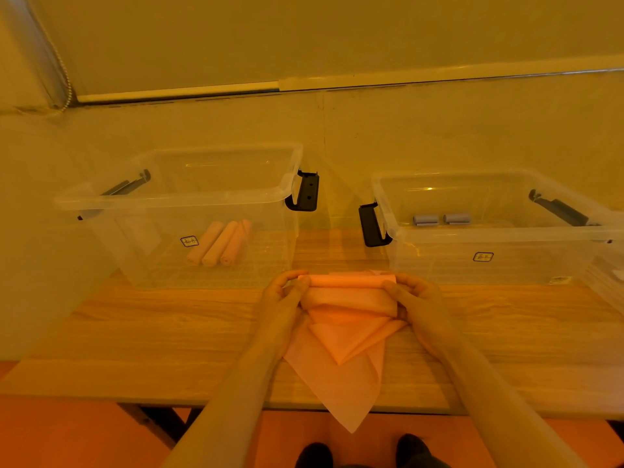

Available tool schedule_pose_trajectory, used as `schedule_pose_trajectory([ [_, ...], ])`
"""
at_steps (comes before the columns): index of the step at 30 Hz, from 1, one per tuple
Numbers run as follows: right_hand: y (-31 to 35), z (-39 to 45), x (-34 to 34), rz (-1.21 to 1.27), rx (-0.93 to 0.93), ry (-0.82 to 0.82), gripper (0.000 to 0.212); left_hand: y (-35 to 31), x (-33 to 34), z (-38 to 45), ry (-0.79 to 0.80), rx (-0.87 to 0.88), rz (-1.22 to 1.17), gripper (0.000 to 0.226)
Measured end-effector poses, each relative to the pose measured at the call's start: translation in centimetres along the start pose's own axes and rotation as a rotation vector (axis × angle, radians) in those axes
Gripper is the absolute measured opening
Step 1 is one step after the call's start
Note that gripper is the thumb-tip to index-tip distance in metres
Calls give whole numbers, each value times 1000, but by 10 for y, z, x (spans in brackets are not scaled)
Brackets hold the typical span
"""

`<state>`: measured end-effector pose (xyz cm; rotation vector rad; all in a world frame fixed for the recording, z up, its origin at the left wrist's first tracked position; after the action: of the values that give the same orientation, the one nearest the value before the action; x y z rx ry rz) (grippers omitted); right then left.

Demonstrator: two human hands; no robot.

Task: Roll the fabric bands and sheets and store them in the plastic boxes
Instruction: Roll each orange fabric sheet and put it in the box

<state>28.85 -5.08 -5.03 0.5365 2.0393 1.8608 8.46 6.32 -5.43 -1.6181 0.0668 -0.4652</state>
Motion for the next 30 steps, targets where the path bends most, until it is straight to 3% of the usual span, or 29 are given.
schedule_pose_trajectory([
  [4,2,0,-2,-29,-48,-19,27,-2,1,-2,12,37,61,24],
  [9,1,0,-4,-61,-52,-29,45,-3,3,-4,34,32,48,29],
  [17,8,-6,3,-27,-62,10,18,-4,3,-4,25,24,53,27],
  [21,11,-8,2,-7,-82,-10,20,-6,3,-6,36,38,71,41],
  [30,13,-11,1,-55,-109,-9,22,-3,0,-5,4,-13,-29,25],
])
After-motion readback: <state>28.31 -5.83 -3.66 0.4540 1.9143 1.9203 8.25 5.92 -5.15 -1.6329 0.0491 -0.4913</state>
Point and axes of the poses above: each hand's wrist, its own z-axis towards the middle knuckle, its own x-axis out of the palm, y = z × x, the point moved 7 cm from there along z, towards the middle knuckle, and after that the axes turned 5 degrees about -z, right-handed, at the moved point
